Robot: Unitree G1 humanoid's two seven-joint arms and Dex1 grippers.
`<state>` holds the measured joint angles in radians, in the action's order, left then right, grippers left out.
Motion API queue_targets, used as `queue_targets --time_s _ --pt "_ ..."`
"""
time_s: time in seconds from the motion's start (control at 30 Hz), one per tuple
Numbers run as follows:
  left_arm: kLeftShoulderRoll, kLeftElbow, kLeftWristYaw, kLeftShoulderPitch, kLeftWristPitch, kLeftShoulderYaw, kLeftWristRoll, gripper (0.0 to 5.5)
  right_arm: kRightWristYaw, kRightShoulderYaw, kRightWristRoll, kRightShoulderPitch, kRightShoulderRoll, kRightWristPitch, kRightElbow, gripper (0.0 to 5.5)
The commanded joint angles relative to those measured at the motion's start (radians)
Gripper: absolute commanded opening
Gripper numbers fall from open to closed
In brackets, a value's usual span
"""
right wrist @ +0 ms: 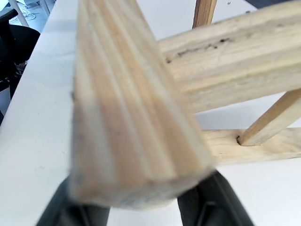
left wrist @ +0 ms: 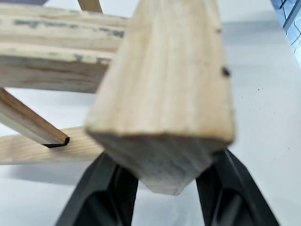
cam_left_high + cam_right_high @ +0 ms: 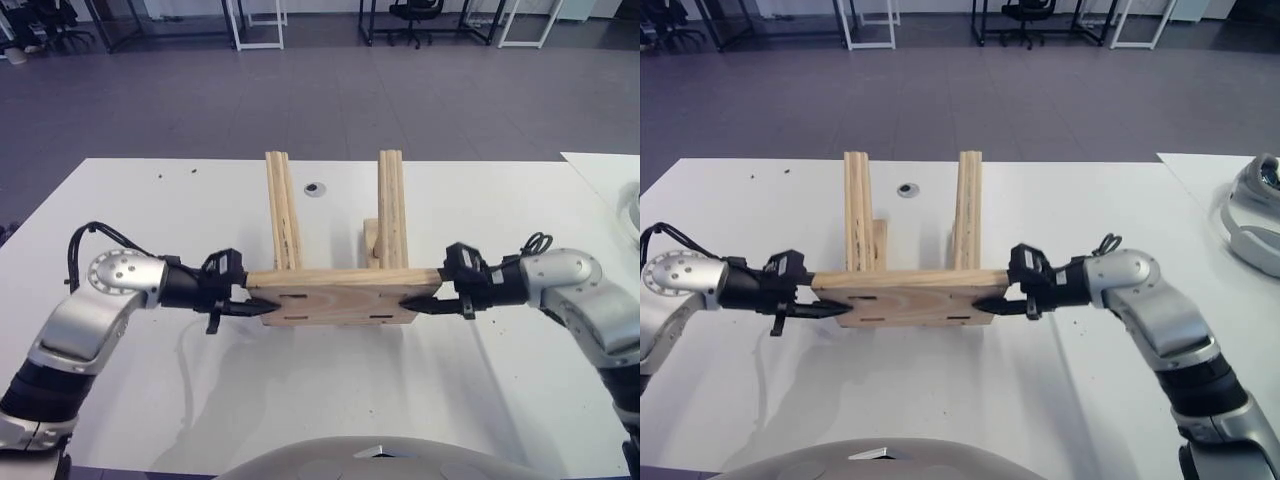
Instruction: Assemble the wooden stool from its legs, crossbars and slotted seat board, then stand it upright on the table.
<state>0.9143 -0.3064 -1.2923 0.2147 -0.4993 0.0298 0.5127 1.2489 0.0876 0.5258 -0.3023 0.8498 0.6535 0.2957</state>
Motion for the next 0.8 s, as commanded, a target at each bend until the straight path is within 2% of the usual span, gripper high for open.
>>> queue_targets --time_s 0.03,0.1,0.23,0.3,0.43,0.57,0.7,0.8 --pt "0.035 0.097 -0.056 0.339 -0.299 -0.074 0.249 1.48 0.088 -0.051 0.213 -0.377 0.040 0.326 -0.127 1.68" --pt "0.043 0.198 -0.082 0.504 -0.480 -0.066 0.322 1.48 0.168 -0.004 0.255 -0.574 0.060 0.492 -0.239 1.68" --pt "0.006 0.511 -0.072 0.871 -0.952 -0.074 0.427 1.48 0.298 0.115 0.303 -1.001 0.019 0.882 -0.591 1.67" --pt "0.064 0.671 -0.100 0.993 -1.087 0.002 0.520 1.46 0.351 0.280 0.448 -1.095 0.065 0.956 -0.678 1.63" --pt "0.190 0.794 -0.134 1.080 -1.115 0.284 0.851 1.32 0.365 0.612 0.818 -1.175 0.158 0.961 -0.773 1.34" --pt "0.327 0.710 -0.138 1.025 -1.115 0.563 1.167 1.32 0.365 0.862 1.066 -1.165 0.205 0.961 -0.747 1.34" --pt "0.392 0.642 -0.049 0.932 -1.115 0.664 1.326 1.32 0.361 0.968 1.103 -1.119 0.189 0.961 -0.747 1.34" --pt "0.423 0.612 0.079 0.794 -1.114 0.635 1.378 1.32 0.291 0.944 1.053 -1.031 0.159 0.961 -0.795 1.34"
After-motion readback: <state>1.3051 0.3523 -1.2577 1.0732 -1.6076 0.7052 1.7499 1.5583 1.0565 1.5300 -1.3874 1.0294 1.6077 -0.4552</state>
